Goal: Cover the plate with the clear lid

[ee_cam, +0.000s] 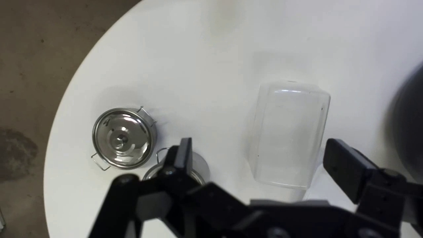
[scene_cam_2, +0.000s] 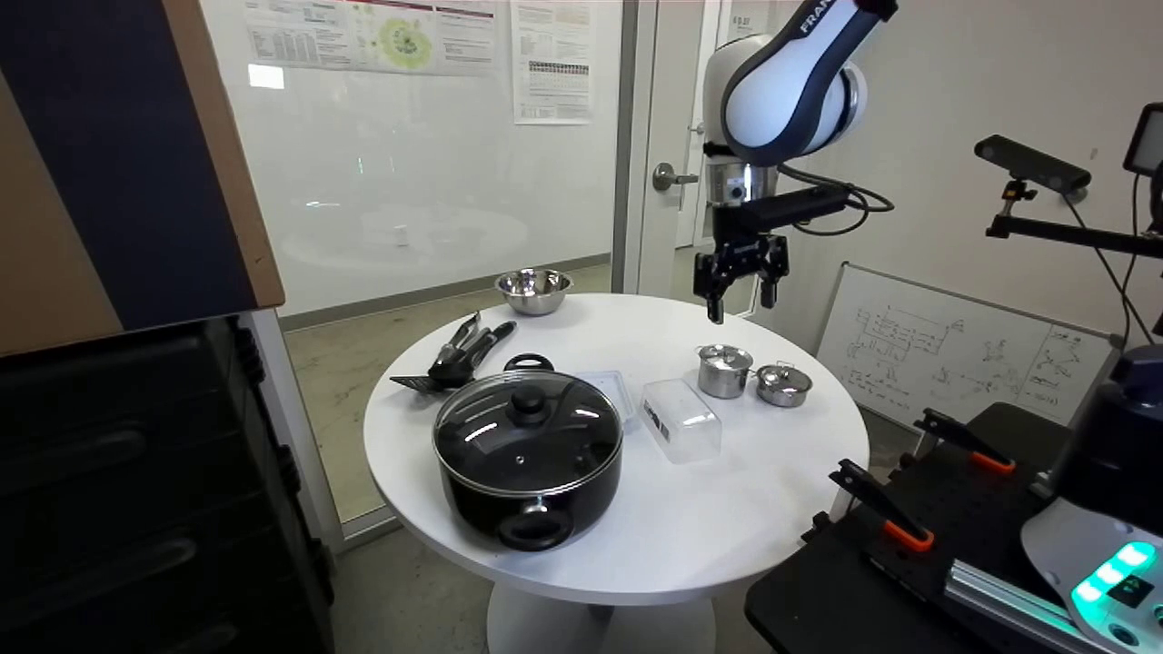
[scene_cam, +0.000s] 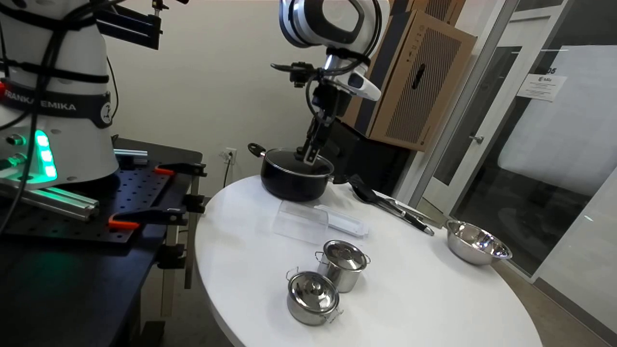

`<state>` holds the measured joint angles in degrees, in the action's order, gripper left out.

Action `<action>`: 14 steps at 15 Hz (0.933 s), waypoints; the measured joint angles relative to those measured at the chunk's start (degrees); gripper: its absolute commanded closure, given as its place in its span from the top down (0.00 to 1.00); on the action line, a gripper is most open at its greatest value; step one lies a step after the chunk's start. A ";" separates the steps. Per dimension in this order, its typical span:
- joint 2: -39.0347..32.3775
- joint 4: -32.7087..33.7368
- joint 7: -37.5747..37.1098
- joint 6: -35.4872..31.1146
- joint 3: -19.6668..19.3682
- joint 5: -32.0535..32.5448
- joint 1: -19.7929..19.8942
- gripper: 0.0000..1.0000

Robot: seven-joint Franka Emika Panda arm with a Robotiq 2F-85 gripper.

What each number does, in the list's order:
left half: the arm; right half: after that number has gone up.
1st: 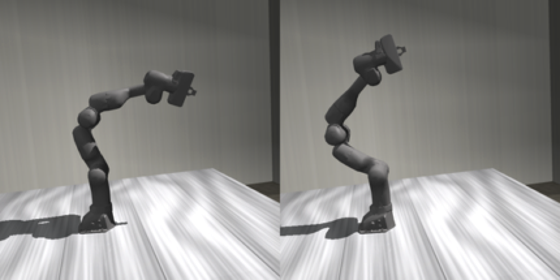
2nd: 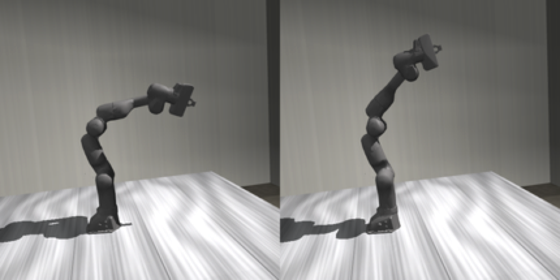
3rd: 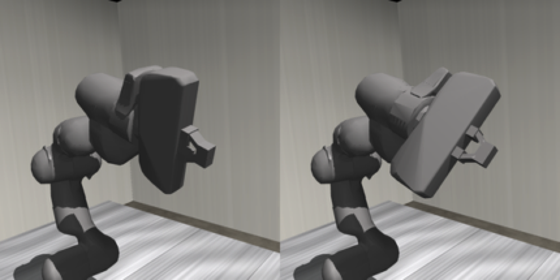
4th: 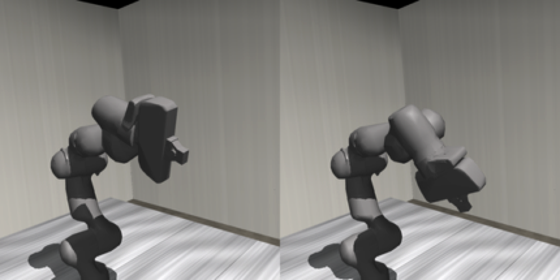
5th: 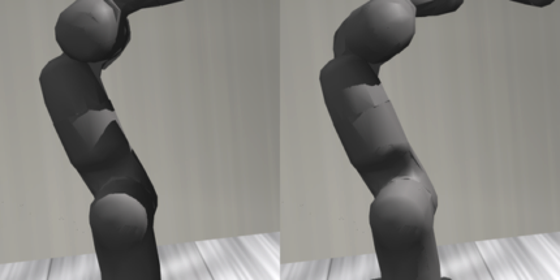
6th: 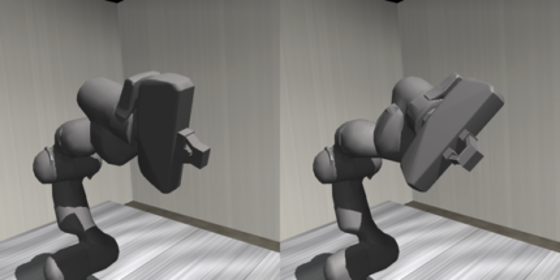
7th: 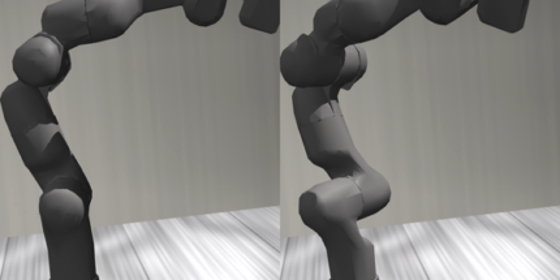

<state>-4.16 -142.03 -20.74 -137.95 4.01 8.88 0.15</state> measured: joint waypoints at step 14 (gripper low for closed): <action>-9.19 2.62 -11.57 -6.70 -1.86 4.65 -5.42 1.00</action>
<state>-13.35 -139.41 -32.31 -144.65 2.15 13.53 -5.27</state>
